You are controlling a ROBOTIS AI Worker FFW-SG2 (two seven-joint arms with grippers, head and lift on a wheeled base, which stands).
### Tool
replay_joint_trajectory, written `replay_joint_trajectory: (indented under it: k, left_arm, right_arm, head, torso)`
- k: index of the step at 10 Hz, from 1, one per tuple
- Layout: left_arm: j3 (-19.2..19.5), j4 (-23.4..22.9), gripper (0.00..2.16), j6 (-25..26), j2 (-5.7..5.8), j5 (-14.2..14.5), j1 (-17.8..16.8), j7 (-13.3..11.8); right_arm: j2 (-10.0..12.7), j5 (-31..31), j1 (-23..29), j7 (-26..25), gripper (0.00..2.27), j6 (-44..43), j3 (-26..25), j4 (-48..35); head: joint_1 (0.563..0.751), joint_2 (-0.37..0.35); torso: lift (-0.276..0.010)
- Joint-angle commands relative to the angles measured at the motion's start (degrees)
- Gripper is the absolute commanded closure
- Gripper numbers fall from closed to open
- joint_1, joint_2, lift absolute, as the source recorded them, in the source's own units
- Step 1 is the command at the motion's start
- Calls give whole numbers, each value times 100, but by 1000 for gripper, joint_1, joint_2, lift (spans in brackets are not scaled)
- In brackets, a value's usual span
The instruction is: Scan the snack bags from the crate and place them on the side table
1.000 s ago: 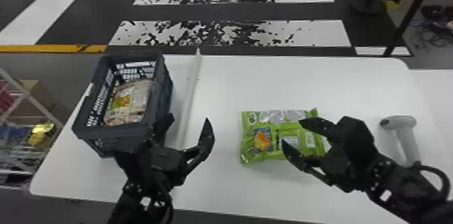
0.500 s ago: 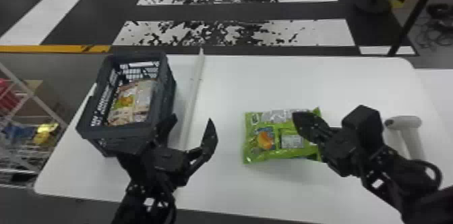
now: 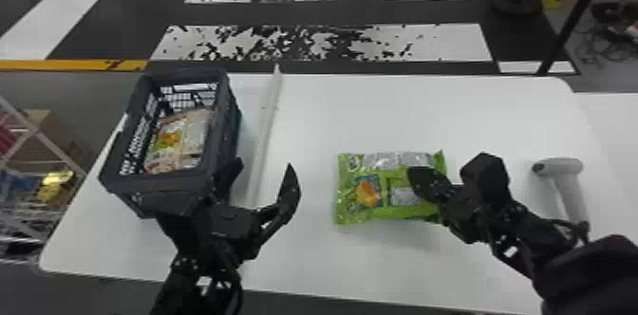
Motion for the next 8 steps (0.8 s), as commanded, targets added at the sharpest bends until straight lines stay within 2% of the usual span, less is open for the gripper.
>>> replay_joint_trajectory:
  k: [1,5,7,8]
  left_arm:
    - [0,26,83,0,-10,0,0,0]
    - [-18,26,83,0,-1,0,0,-8]
    - [-26,34,83,0,-1,0,0,-8]
    - [-35,26,83,0,8,-9,0,-8]
  right_arm:
    - [10,43,-78,11,2263,-288,72,460]
    - [124,78,-78,-6,2263,-868,169,1092]
    - [124,8,54,-33,2263,-991,81,820]
    - [124,-63,256,-24,2263,-991,-69,328]
  head:
    - [695,84]
    - [695,90]
    - [695,97]
    - [695,98]
  torso:
    - [-81]
    - [-81]
    - [-81]
    - [-81]
